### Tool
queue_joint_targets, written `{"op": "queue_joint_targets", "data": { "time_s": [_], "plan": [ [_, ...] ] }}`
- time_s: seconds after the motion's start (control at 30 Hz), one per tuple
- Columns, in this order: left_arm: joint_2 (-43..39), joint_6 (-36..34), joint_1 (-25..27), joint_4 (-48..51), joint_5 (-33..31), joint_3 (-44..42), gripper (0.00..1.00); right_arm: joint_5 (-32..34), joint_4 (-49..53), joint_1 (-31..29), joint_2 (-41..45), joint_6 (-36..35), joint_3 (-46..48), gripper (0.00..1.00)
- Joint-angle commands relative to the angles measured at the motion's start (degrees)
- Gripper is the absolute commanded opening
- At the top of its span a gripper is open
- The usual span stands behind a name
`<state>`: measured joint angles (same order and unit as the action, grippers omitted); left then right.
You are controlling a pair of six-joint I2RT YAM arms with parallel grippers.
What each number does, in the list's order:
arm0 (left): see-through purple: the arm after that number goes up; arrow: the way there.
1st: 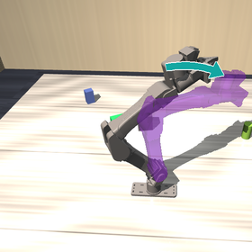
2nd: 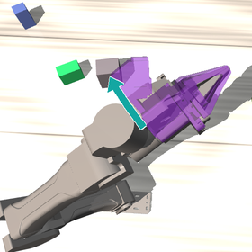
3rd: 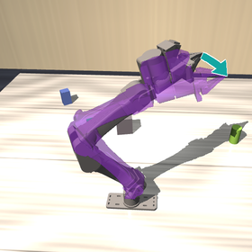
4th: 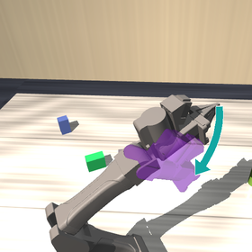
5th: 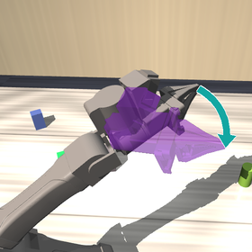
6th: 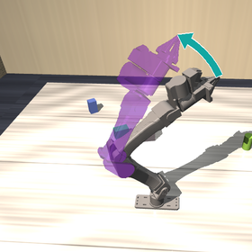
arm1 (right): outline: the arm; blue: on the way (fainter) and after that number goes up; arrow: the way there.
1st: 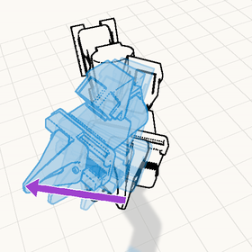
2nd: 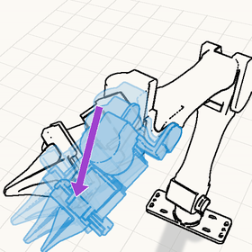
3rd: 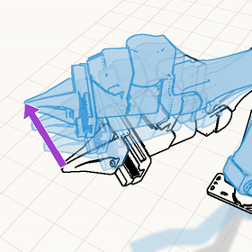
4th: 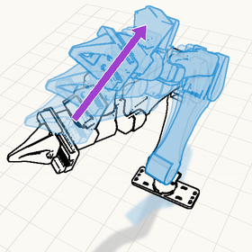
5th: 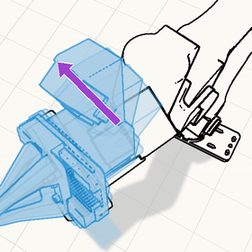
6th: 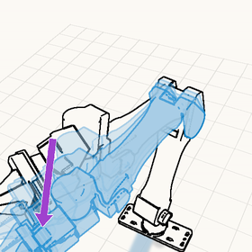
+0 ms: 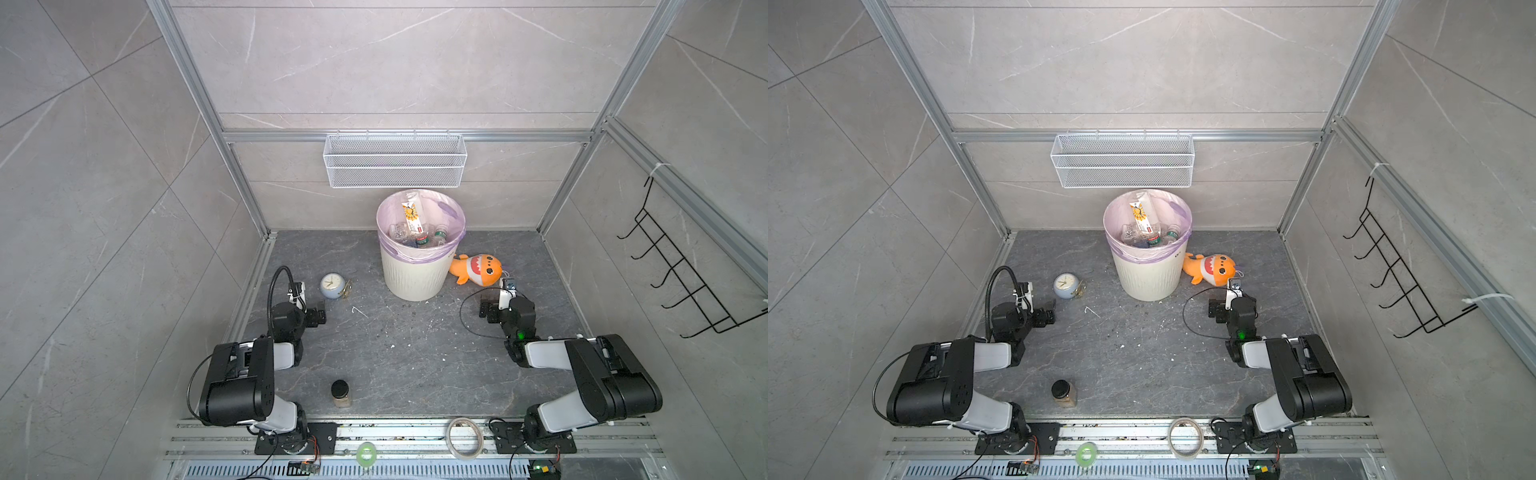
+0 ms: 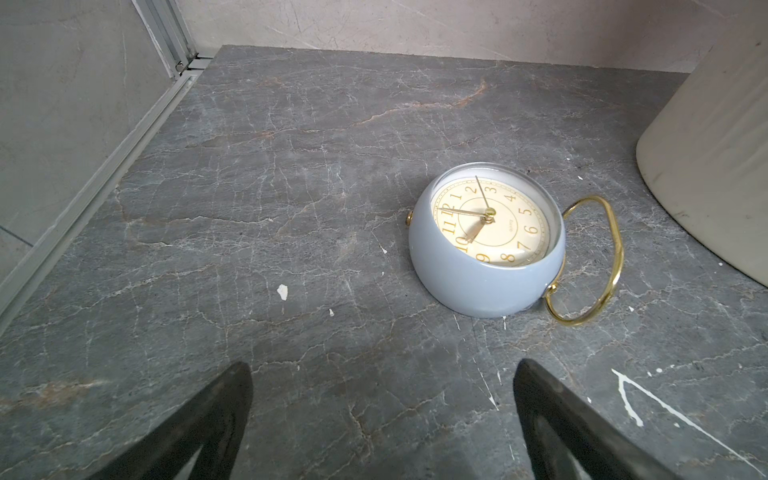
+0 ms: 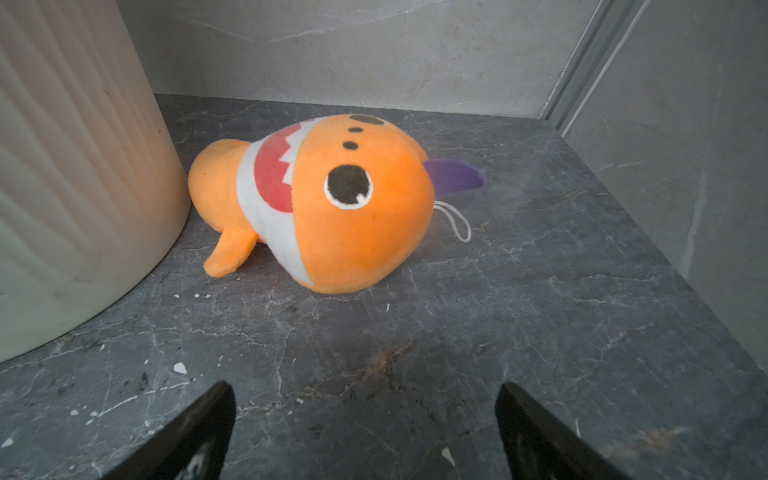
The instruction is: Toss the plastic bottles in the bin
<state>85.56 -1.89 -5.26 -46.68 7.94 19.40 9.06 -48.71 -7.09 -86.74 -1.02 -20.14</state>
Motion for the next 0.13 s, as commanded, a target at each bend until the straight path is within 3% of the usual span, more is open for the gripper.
{"op": "queue_joint_targets", "data": {
  "time_s": [0.0, 0.1],
  "plan": [
    [0.1, 0.7, -0.2, -1.7, 0.8, 1.3, 1.00, -0.6, -0.7, 0.0, -0.1, 1.0, -0.8, 1.00],
    [0.1, 0.6, -0.1, -1.7, 0.8, 1.3, 1.00, -0.4, -1.1, 0.0, 0.0, 1.0, -0.6, 1.00]
  ]
}}
